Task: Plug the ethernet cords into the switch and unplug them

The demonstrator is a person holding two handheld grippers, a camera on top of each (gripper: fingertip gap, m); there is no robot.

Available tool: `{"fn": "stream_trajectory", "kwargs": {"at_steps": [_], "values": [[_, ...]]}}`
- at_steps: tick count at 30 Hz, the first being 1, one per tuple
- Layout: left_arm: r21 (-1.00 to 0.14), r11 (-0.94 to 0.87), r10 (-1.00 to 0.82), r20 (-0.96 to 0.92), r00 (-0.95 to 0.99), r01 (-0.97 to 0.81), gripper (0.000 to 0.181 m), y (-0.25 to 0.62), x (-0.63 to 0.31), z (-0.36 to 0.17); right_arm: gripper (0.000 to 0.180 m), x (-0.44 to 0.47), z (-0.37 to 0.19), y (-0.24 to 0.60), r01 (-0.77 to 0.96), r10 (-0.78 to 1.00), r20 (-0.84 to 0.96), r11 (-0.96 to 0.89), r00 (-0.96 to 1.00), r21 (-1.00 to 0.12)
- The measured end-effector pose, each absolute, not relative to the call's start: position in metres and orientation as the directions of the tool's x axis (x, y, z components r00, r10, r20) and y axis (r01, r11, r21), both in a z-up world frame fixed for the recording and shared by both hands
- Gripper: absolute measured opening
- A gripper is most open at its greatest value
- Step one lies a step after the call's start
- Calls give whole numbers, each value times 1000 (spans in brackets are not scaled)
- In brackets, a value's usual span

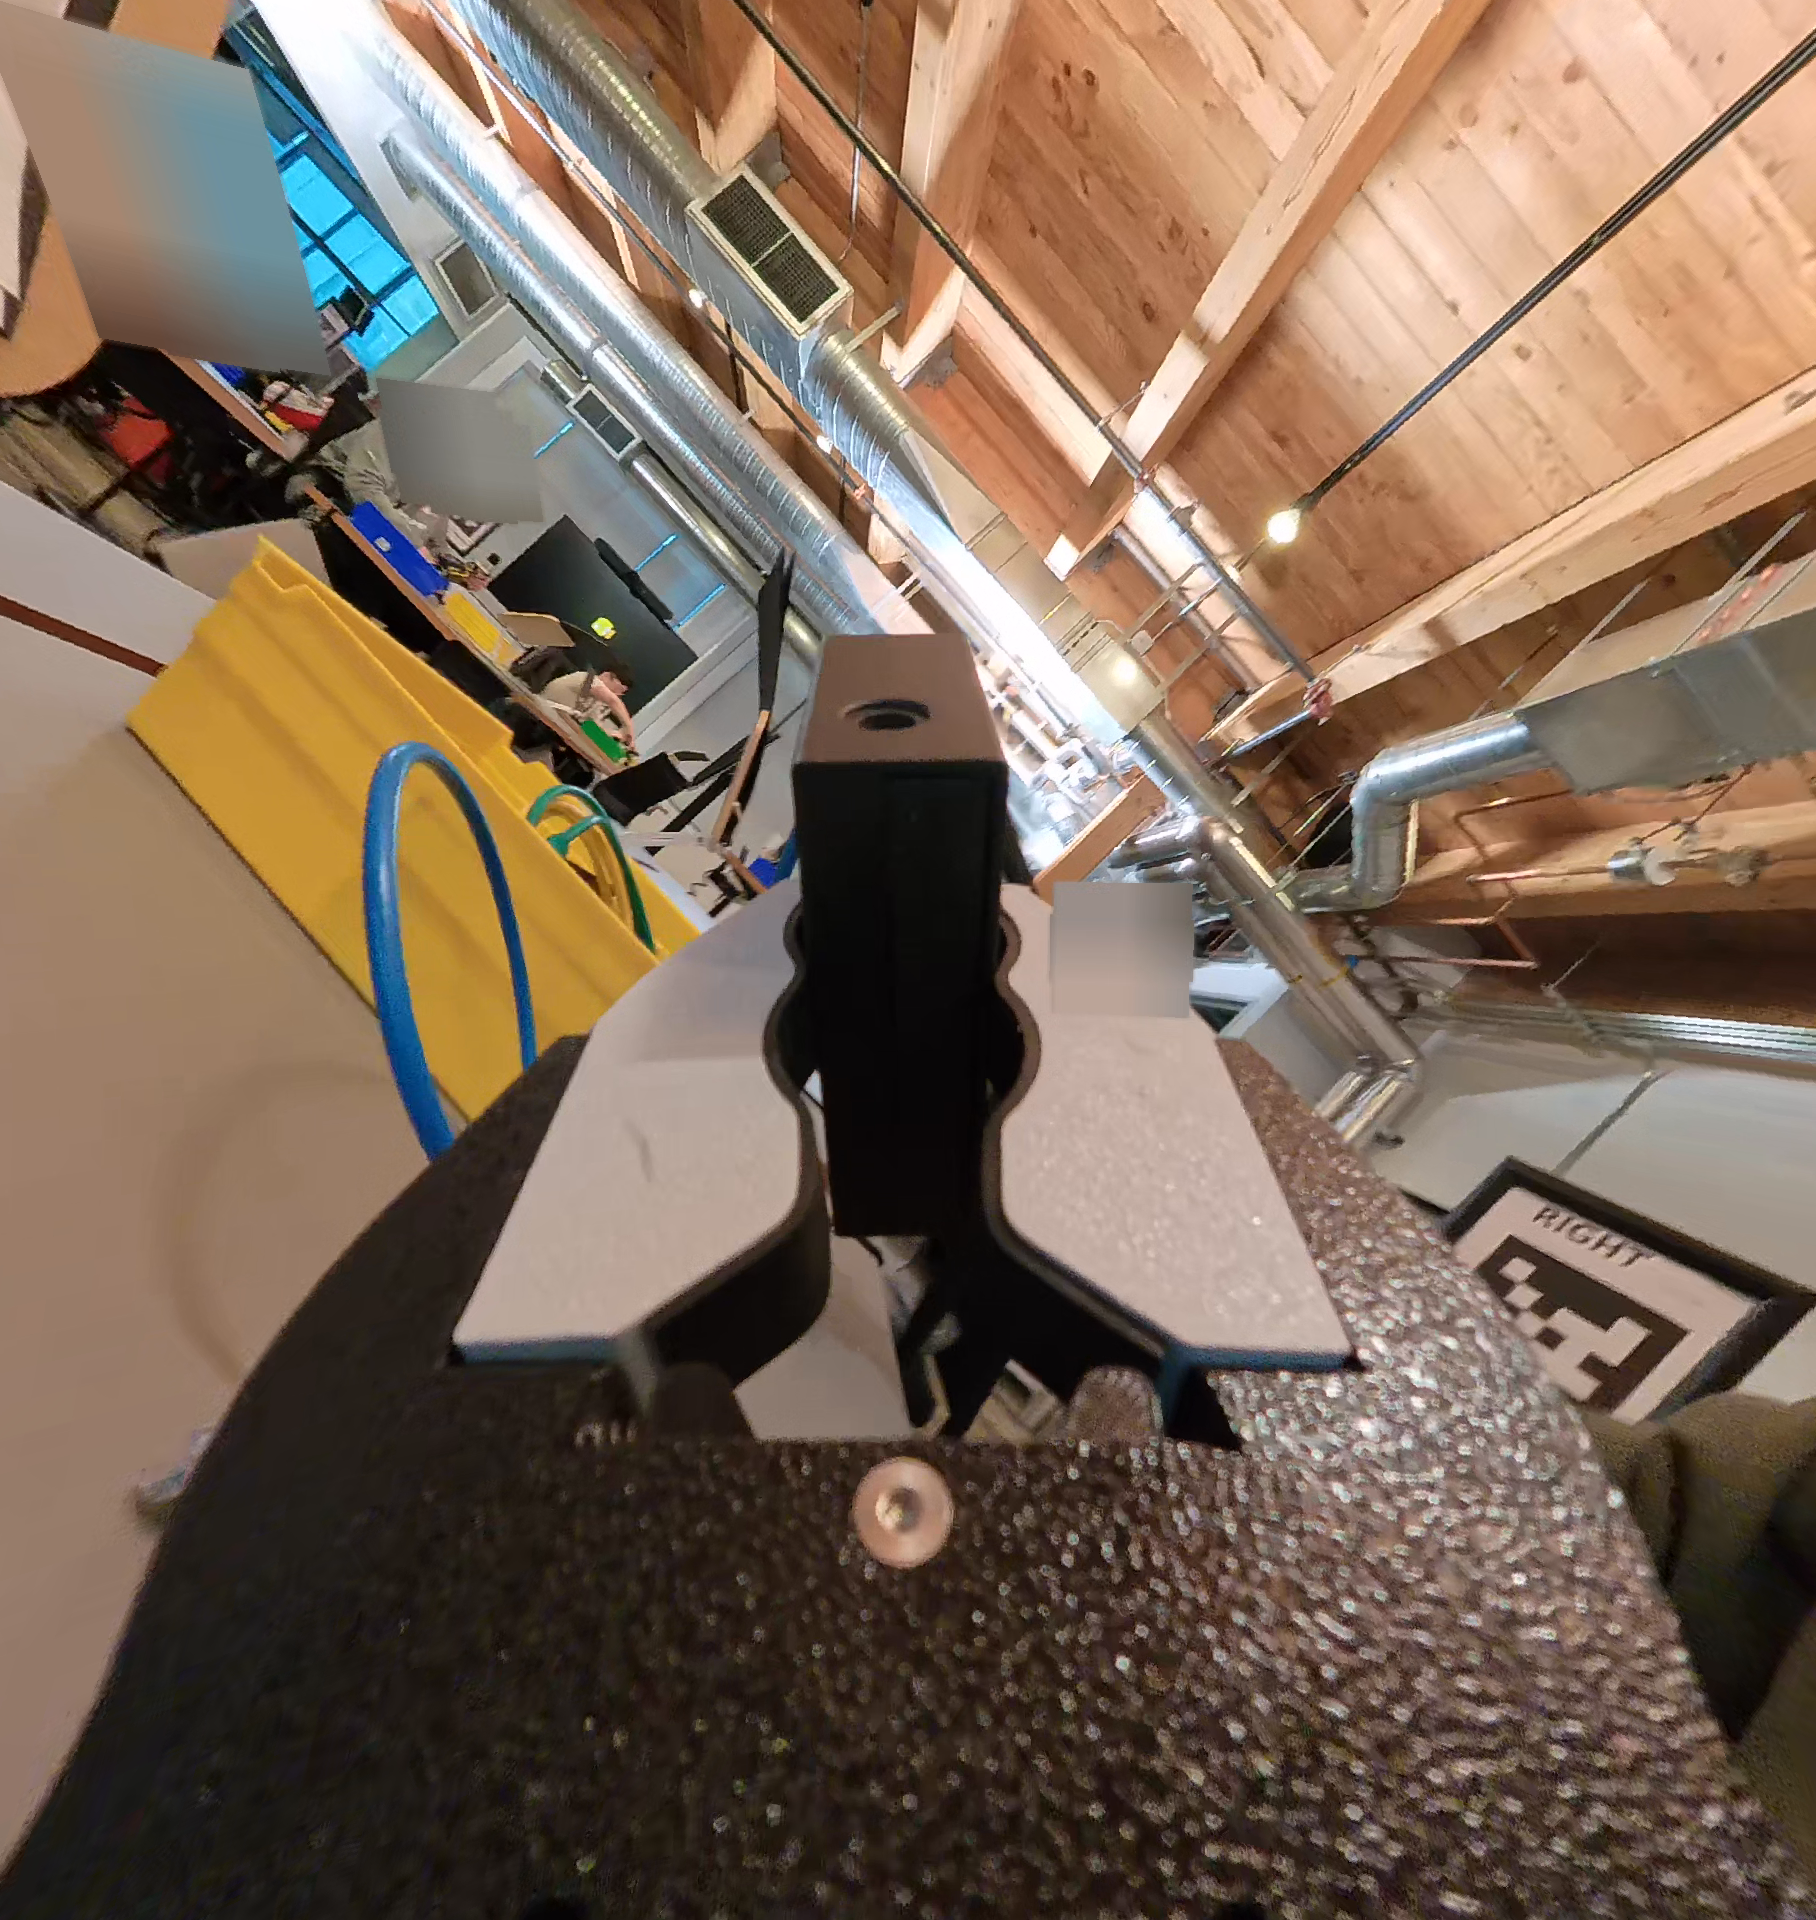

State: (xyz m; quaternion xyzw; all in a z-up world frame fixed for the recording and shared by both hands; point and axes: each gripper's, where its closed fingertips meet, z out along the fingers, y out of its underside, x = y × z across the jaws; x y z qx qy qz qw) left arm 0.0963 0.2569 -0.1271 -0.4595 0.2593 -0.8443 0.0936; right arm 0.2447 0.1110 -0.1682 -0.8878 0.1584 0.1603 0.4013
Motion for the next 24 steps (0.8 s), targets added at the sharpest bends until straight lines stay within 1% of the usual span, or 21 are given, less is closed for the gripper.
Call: {"fn": "stream_trajectory", "kwargs": {"at_steps": [1, 2, 3, 4, 5, 7, 9, 11, 12, 13, 15, 16, 19, 20, 22, 24], "values": [[-499, -861, -365, 738, -567, -95, 28, 255, 97, -128, 62, 219, -144, 119, -417, -68, -445, -497, 893, -761], [-472, -874, -331, 751, -571, -115, 29, 253, 99, -130, 46, 195, -123, 125, -426, 3, -455, -348, 890, -835], [-444, -885, -293, 764, -575, -139, 28, 250, 101, -133, 41, 172, -113, 130, -439, 51, -460, -226, 886, -870], [-420, -892, -256, 775, -577, -169, 29, 245, 103, -136, 42, 153, -113, 136, -462, 75, -476, -146, 876, -875], [-398, -896, -224, 788, -573, -198, 29, 239, 106, -139, 42, 143, -120, 144, -508, 73, -515, -97, 854, -856], [-374, -891, -175, 806, -565, -258, 28, 225, 110, -146, 47, 128, -139, 162, -610, 110, -613, -65, 782, -790], [-365, -874, -141, 822, -552, -320, 28, 211, 113, -150, 49, 124, -150, 176, -728, 175, -725, -55, 667, -683], [-377, -854, -130, 823, -552, -360, 28, 199, 114, -151, 48, 129, -153, 184, -795, 208, -781, -23, 589, -606], [-383, -844, -130, 825, -549, -375, 28, 195, 114, -151, 50, 130, -153, 185, -809, 223, -790, -7, 571, -587], [-388, -836, -131, 828, -546, -388, 28, 191, 114, -152, 50, 129, -150, 185, -813, 245, -787, 9, 567, -583], [-397, -820, -128, 829, -544, -412, 28, 185, 114, -152, 47, 128, -153, 184, -805, 218, -783, 23, 582, -592], [-398, -817, -128, 831, -541, -418, 28, 182, 114, -152, 39, 127, -155, 183, -808, 215, -787, 22, 579, -589], [-387, -809, -119, 844, -523, -442, 28, 177, 116, -157, 29, 126, -157, 179, -835, 219, -810, 44, 544, -549], [-384, -807, -118, 849, -514, -448, 28, 175, 116, -159, 30, 127, -159, 177, -837, 209, -813, 53, 543, -545], [-386, -801, -126, 856, -501, -458, 28, 172, 118, -164, 22, 128, -162, 174, -835, 206, -811, 66, 547, -546], [-395, -795, -140, 858, -494, -460, 28, 170, 119, -167, 21, 129, -165, 172, -836, 185, -816, 79, 547, -543]]}}
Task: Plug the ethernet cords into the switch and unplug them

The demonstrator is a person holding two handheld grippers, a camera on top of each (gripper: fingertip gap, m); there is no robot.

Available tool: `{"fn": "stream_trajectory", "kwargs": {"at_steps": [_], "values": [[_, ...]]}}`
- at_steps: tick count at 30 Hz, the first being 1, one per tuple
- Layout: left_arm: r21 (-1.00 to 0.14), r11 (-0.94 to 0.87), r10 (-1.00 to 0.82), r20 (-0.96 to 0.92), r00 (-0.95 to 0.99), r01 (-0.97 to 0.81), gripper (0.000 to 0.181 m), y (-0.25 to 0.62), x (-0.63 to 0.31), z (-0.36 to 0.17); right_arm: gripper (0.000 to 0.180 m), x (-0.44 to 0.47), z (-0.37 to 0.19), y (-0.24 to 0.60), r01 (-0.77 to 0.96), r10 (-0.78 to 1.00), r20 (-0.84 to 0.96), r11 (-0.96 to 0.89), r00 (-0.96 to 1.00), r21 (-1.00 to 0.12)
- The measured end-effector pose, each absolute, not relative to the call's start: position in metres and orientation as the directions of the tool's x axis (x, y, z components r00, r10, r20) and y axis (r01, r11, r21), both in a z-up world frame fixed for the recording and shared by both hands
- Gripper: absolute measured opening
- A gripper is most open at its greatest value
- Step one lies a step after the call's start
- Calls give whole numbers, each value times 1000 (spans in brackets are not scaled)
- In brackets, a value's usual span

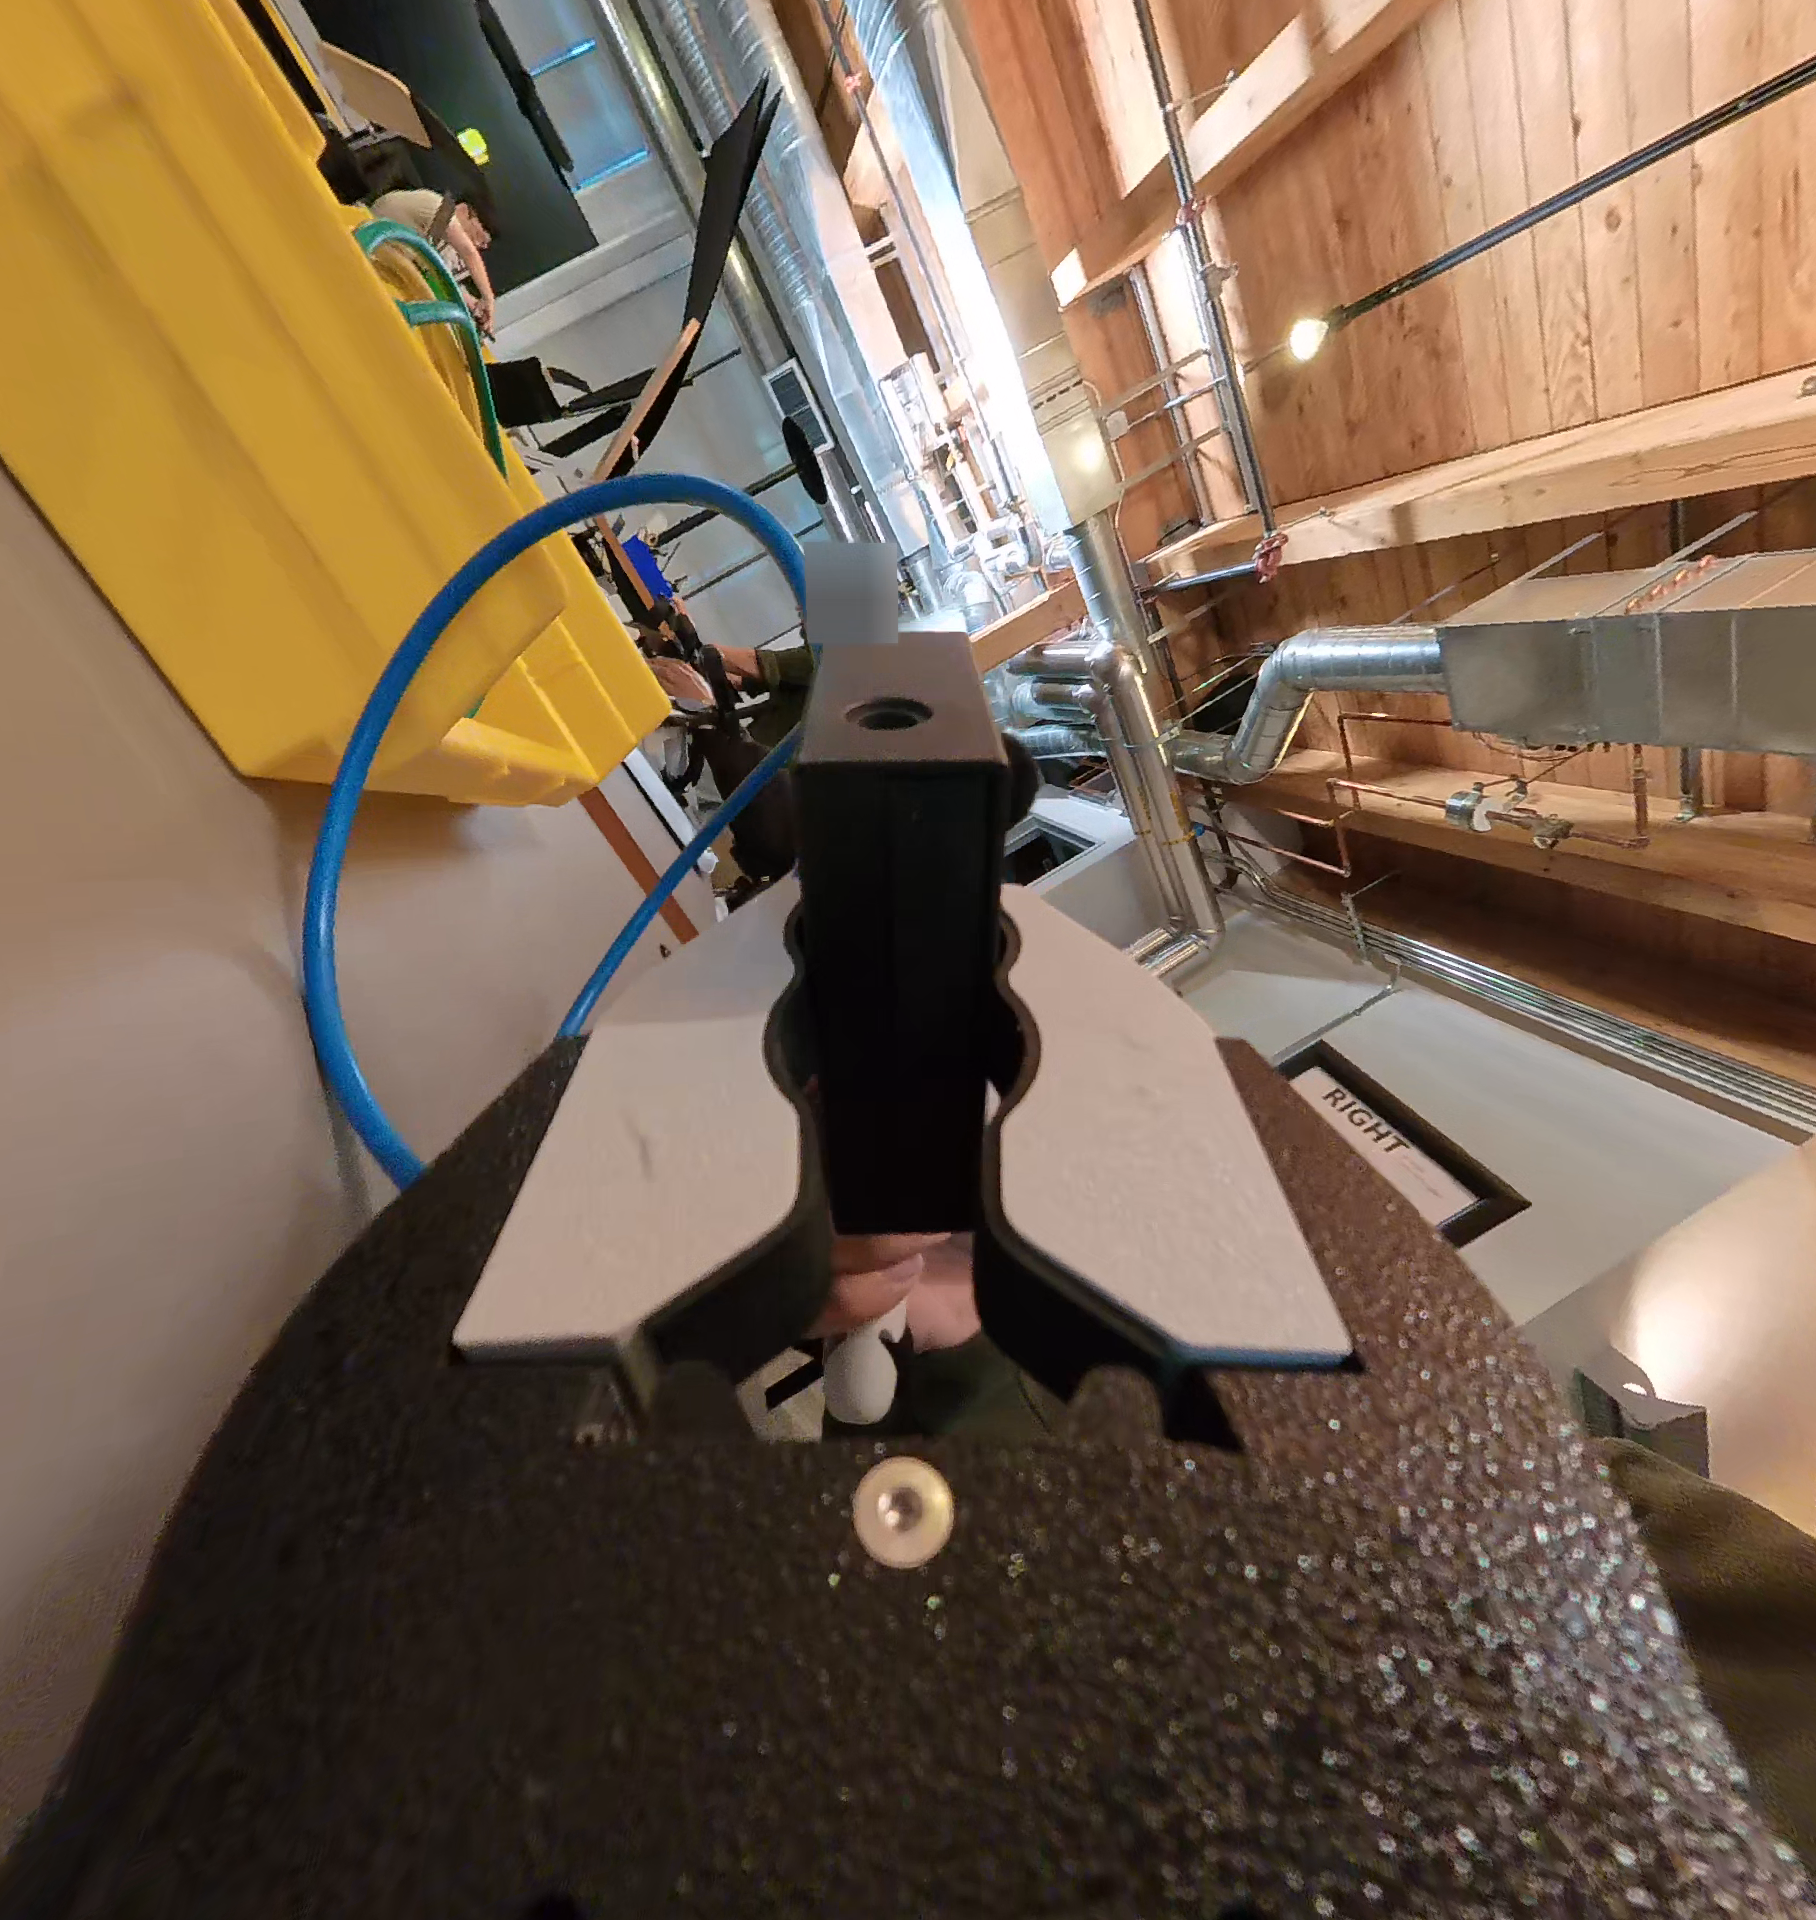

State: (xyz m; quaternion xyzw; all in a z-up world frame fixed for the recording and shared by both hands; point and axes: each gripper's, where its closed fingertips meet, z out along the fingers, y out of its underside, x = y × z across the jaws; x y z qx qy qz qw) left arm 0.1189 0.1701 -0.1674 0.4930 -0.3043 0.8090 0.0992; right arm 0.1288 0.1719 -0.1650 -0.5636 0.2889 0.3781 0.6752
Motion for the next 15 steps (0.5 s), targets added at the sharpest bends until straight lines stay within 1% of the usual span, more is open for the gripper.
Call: {"fn": "stream_trajectory", "kwargs": {"at_steps": [7, 10, 15], "values": [[-486, -756, -253, 835, -489, -439, 28, 166, 119, -168, 22, 130, -165, 169, -828, 154, -814, 129, 560, -545], [-494, -752, -259, 830, -494, -436, 28, 165, 118, -166, 21, 130, -163, 168, -811, 152, -798, 159, 583, -563], [-488, -744, -237, 831, -503, -457, 28, 160, 116, -164, 22, 129, -160, 164, -823, 180, -805, 187, 565, -536]]}}
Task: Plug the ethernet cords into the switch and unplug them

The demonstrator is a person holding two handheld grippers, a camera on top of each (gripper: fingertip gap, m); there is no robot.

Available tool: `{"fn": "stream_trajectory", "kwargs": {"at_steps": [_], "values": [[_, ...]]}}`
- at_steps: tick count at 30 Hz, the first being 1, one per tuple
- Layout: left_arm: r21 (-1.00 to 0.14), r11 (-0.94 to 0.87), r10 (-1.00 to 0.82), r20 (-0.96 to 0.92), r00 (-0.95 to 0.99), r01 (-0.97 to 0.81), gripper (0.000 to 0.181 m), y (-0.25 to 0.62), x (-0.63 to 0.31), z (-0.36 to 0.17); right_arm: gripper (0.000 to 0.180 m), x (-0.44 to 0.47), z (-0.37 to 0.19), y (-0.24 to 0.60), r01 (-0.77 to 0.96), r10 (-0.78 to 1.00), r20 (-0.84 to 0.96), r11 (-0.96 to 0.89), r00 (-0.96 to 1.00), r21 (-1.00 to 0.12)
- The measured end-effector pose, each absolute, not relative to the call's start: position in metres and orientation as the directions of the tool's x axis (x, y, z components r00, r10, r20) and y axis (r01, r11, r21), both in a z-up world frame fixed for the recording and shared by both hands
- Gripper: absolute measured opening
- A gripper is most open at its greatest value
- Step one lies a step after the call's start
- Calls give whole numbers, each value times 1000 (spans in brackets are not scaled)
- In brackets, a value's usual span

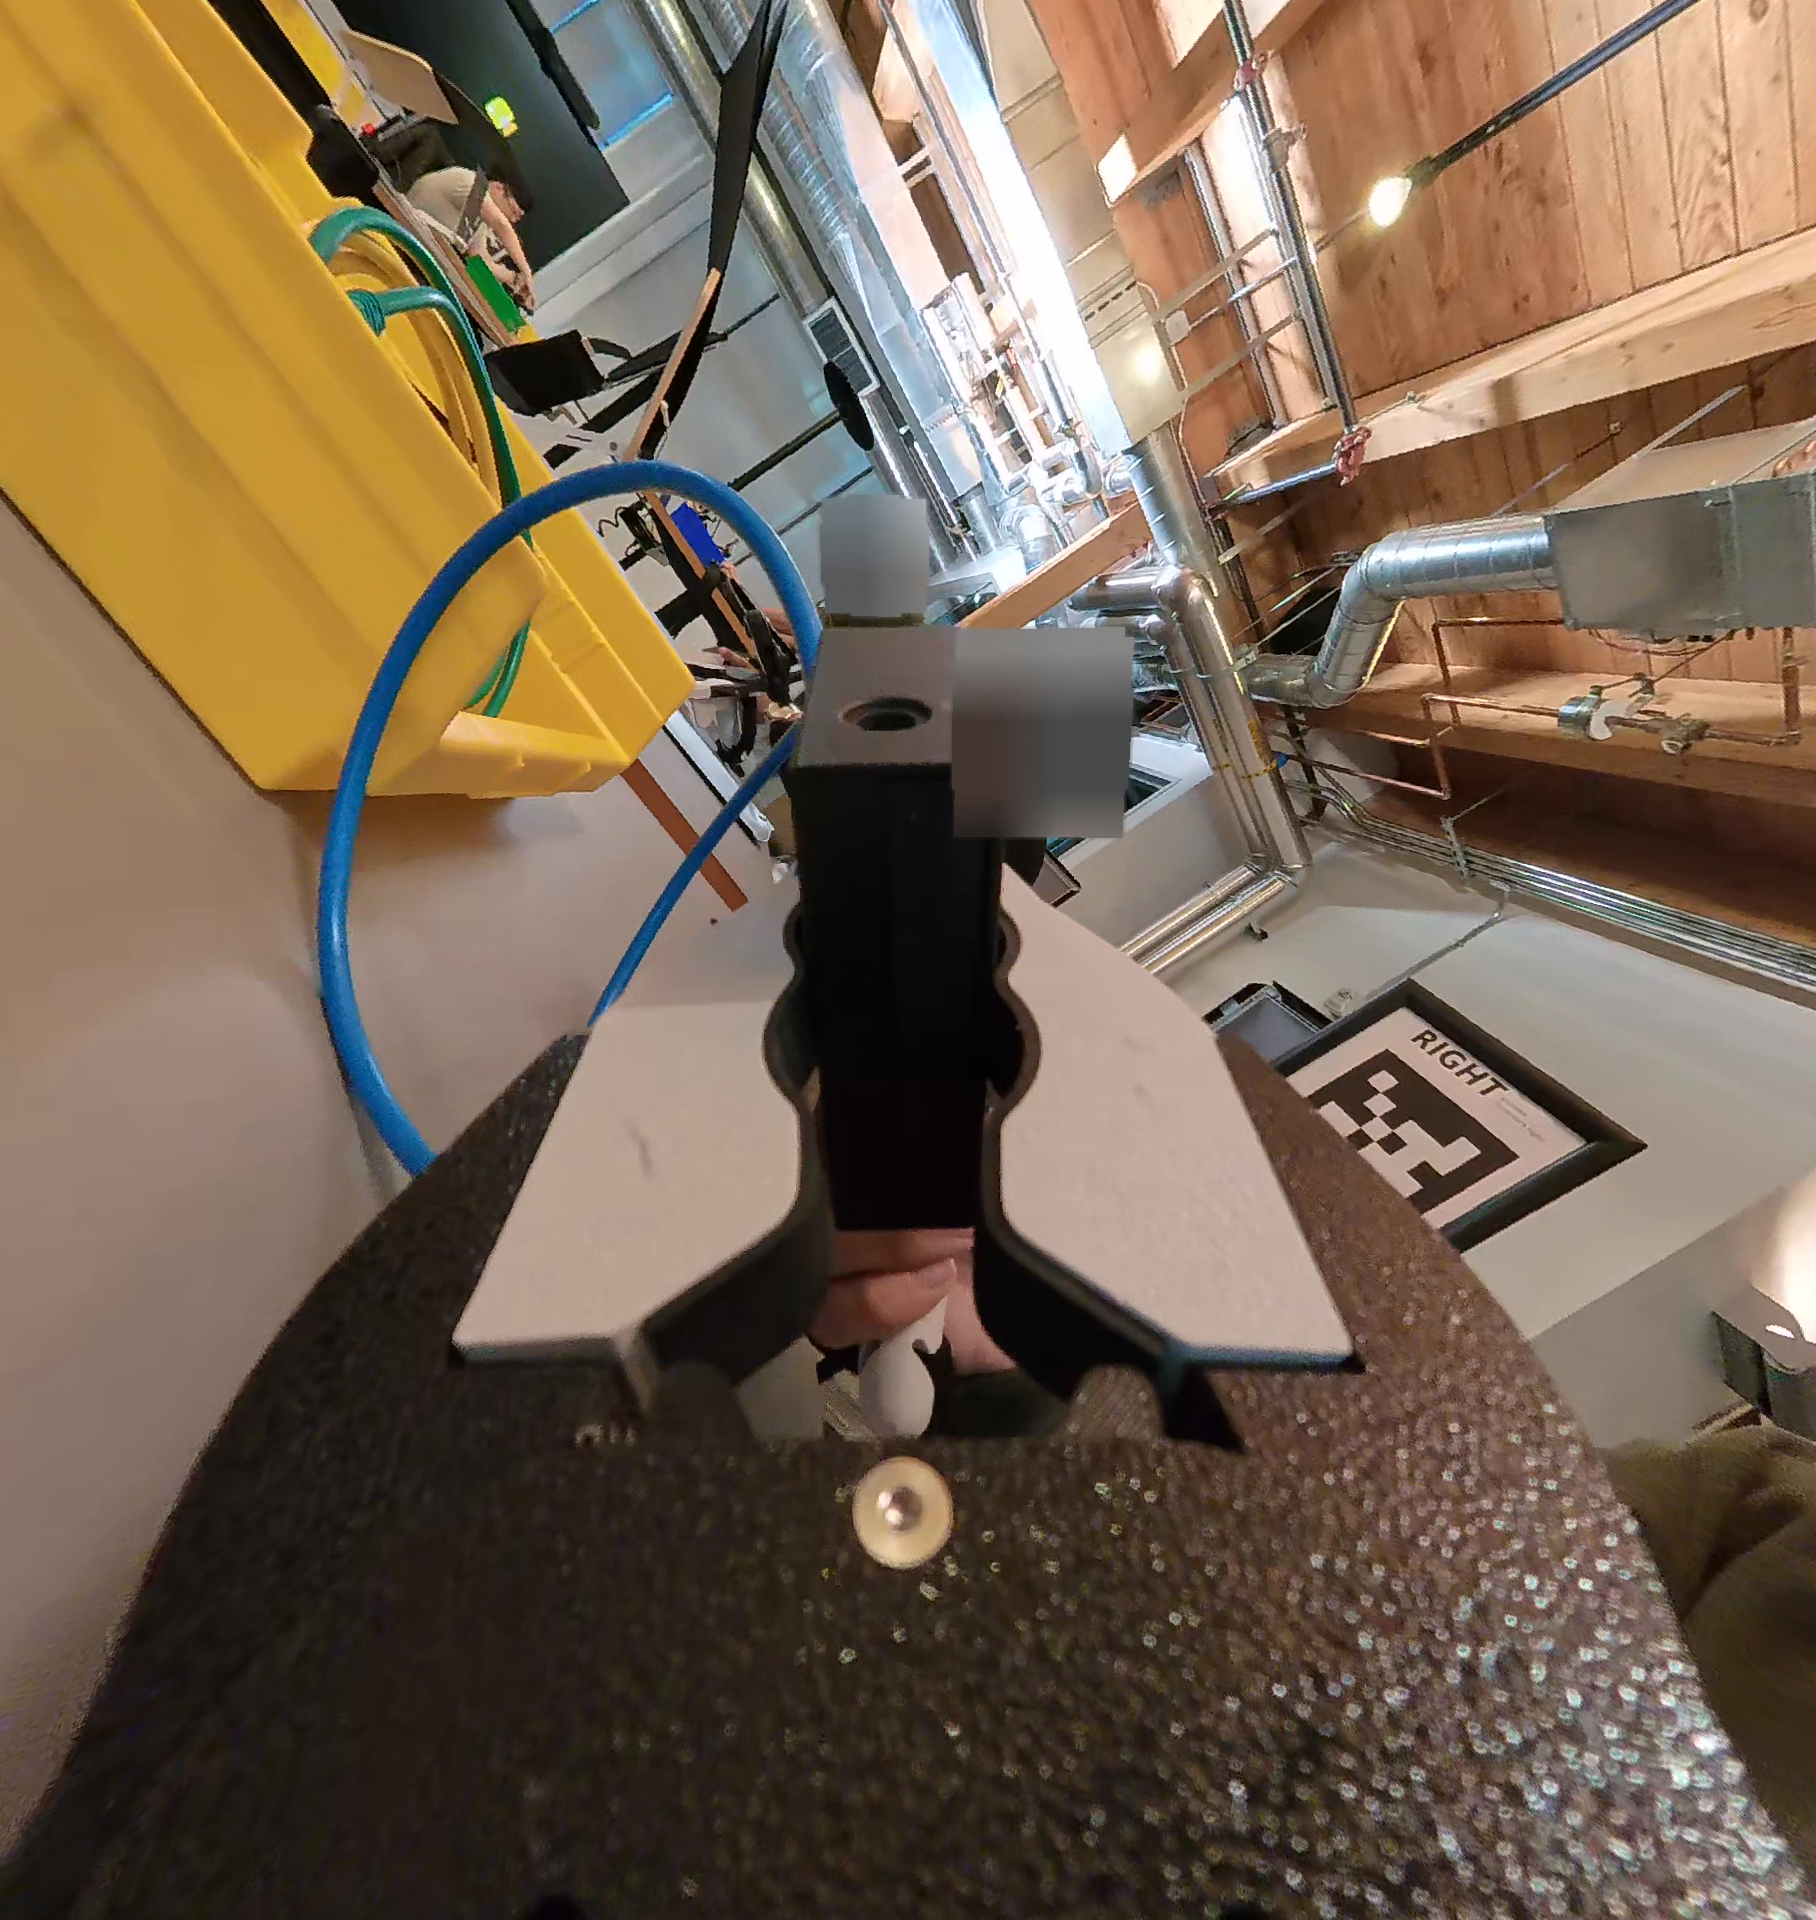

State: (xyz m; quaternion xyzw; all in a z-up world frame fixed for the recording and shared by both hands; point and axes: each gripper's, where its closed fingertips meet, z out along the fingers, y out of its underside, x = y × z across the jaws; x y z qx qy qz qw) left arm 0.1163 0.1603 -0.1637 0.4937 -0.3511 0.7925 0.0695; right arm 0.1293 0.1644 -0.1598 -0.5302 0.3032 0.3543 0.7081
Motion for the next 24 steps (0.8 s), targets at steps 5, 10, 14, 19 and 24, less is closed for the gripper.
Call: {"fn": "stream_trajectory", "kwargs": {"at_steps": [5, 10, 14, 19, 24], "values": [[-490, -736, -225, 828, -514, -467, 28, 155, 115, -161, 23, 129, -157, 160, -801, 181, -782, 191, 596, -567], [-520, -717, -242, 810, -534, -464, 28, 153, 113, -158, 22, 126, -153, 158, -788, 205, -762, 209, 614, -579], [-564, -688, -282, 787, -548, -457, 28, 152, 112, -160, 23, 125, -154, 157, -797, 230, -764, 198, 603, -570], [-607, -693, -313, 740, -596, -390, 28, 147, 111, -150, 14, 126, -146, 152, -771, 257, -728, 264, 635, -579], [-592, -706, -297, 745, -597, -388, 28, 148, 112, -151, 14, 128, -147, 153, -752, 224, -720, 272, 657, -601]]}}
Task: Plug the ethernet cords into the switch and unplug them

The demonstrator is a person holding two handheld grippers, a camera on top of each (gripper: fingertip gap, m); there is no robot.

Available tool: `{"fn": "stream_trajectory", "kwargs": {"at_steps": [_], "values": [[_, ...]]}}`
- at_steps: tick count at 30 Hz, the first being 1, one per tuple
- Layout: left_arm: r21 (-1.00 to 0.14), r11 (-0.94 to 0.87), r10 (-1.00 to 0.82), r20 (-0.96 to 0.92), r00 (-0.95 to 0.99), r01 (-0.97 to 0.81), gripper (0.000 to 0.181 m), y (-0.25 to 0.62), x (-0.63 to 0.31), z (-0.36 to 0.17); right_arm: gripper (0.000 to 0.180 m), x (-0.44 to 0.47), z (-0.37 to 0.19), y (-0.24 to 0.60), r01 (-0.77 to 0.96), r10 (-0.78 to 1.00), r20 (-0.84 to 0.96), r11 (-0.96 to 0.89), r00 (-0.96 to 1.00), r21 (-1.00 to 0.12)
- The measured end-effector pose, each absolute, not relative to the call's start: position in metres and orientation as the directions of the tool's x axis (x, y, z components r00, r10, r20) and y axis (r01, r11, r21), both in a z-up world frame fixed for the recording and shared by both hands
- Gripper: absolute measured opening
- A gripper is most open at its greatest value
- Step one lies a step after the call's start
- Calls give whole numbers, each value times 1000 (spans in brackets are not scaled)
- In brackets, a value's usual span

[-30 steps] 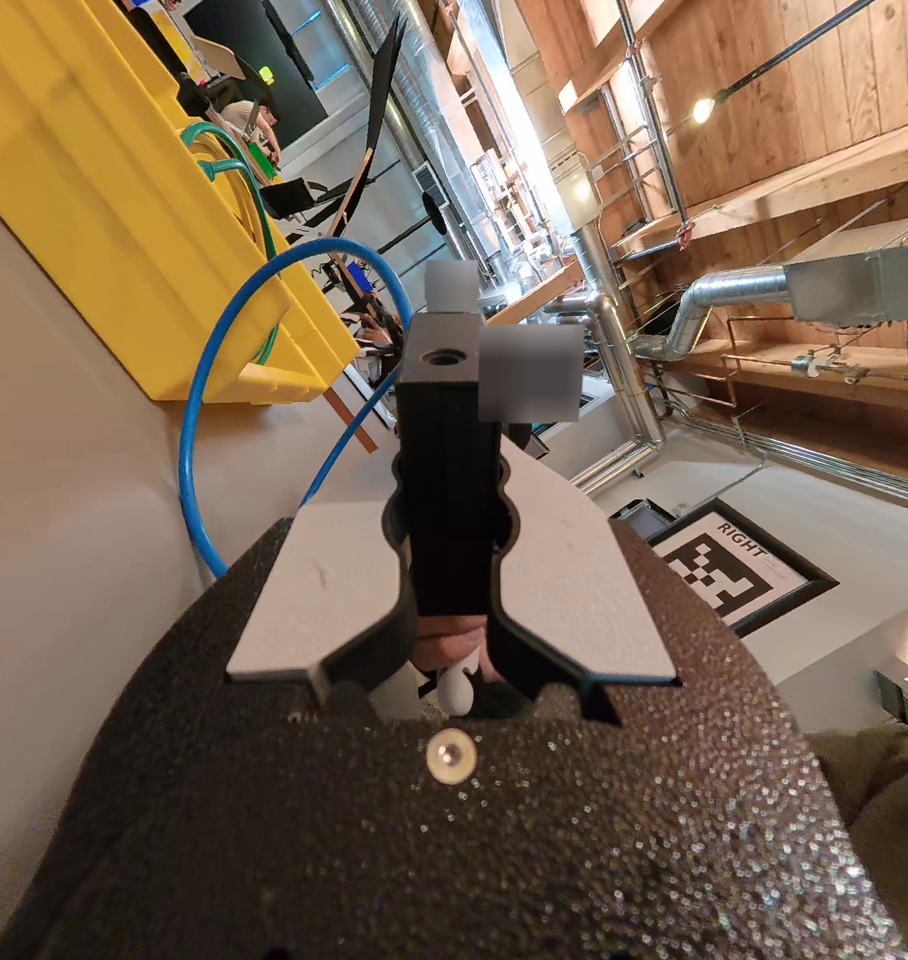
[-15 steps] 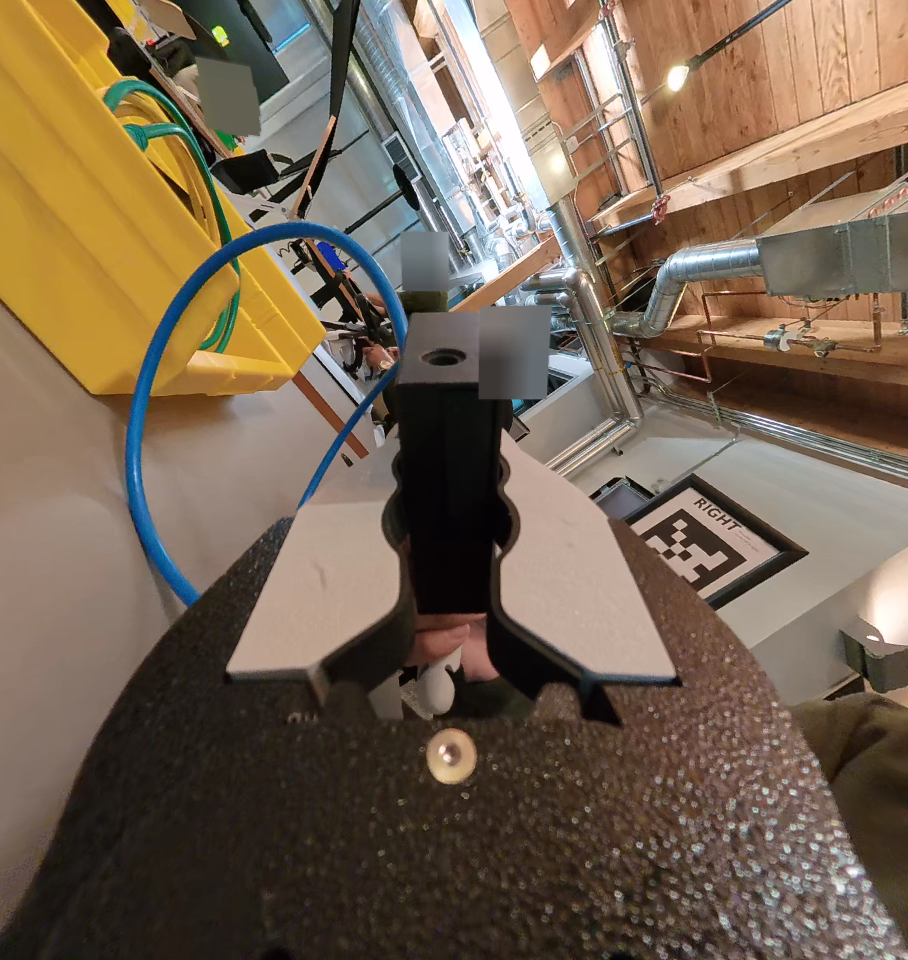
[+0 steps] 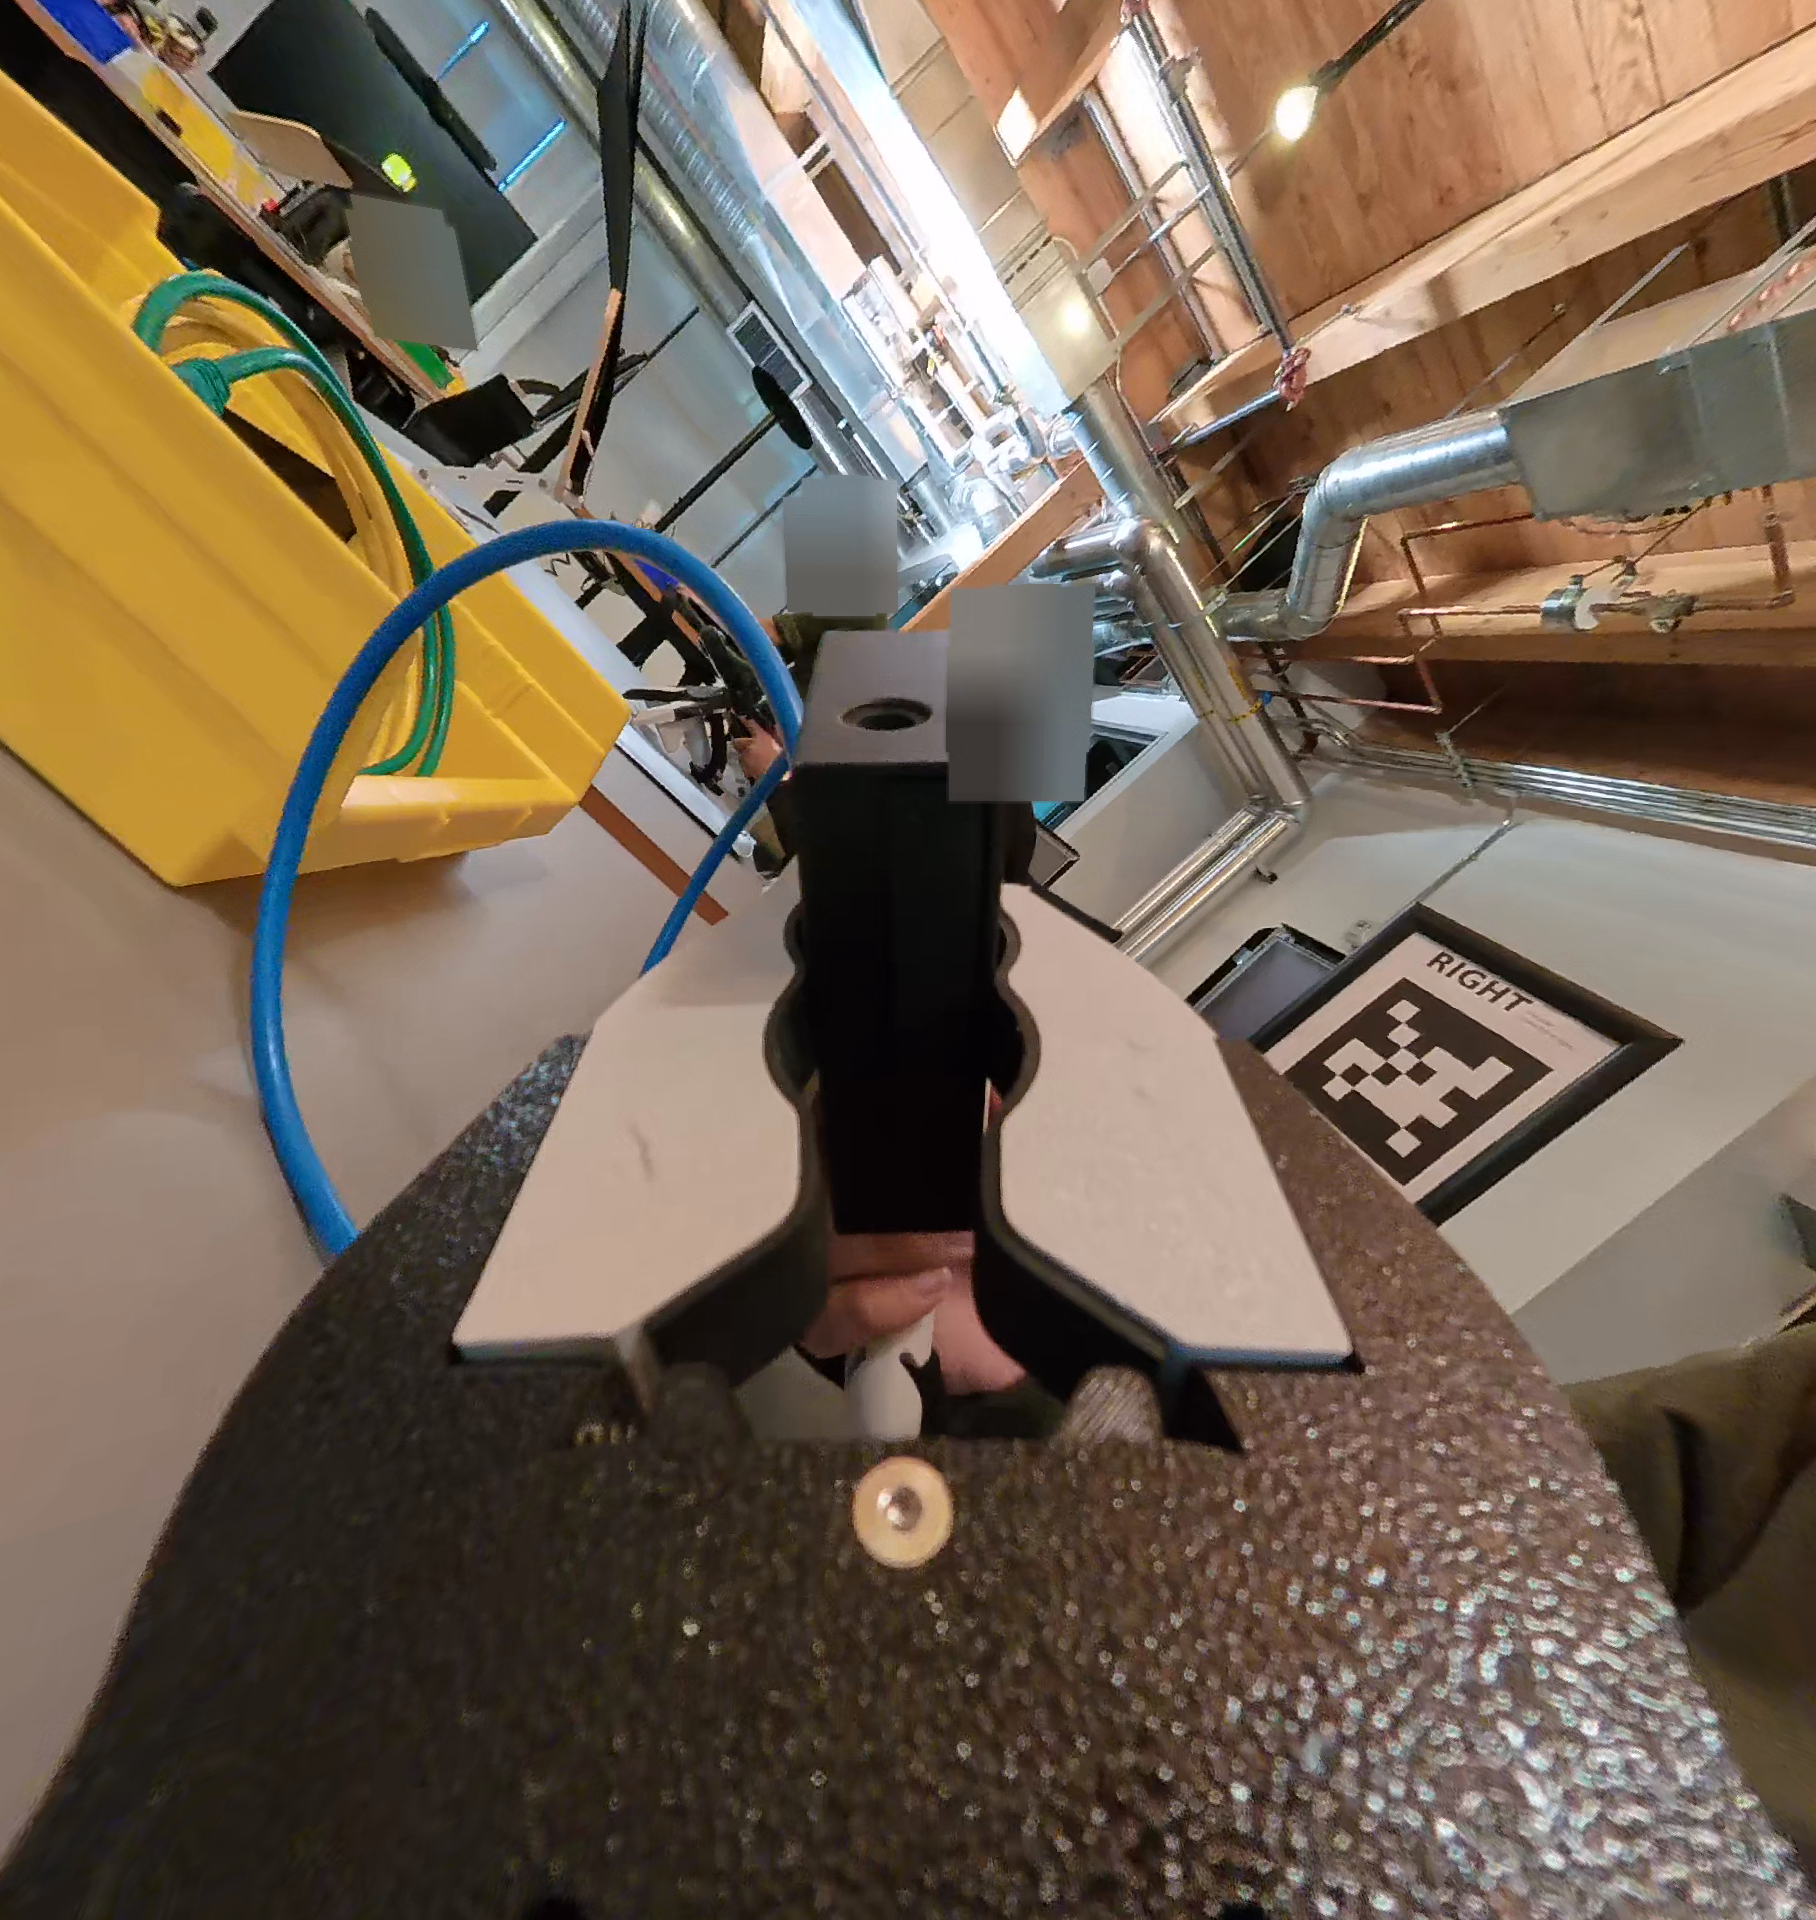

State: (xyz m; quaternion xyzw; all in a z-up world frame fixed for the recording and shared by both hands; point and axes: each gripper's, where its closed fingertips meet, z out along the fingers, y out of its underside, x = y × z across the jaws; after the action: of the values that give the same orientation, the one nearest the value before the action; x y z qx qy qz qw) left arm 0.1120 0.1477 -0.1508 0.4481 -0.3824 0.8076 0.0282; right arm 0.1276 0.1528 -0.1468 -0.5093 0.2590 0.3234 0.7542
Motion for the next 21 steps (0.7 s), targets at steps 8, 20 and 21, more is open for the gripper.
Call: {"fn": "stream_trajectory", "kwargs": {"at_steps": [8, 20, 21], "values": [[-579, -713, -292, 758, -583, -397, 28, 149, 114, -158, 14, 130, -154, 155, -741, 199, -719, 294, 666, -604], [-586, -710, -307, 756, -579, -389, 29, 150, 115, -161, 14, 131, -157, 156, -754, 223, -730, 333, 646, -565], [-588, -710, -309, 755, -578, -389, 28, 151, 115, -162, 14, 131, -157, 156, -762, 227, -736, 331, 637, -557]]}}
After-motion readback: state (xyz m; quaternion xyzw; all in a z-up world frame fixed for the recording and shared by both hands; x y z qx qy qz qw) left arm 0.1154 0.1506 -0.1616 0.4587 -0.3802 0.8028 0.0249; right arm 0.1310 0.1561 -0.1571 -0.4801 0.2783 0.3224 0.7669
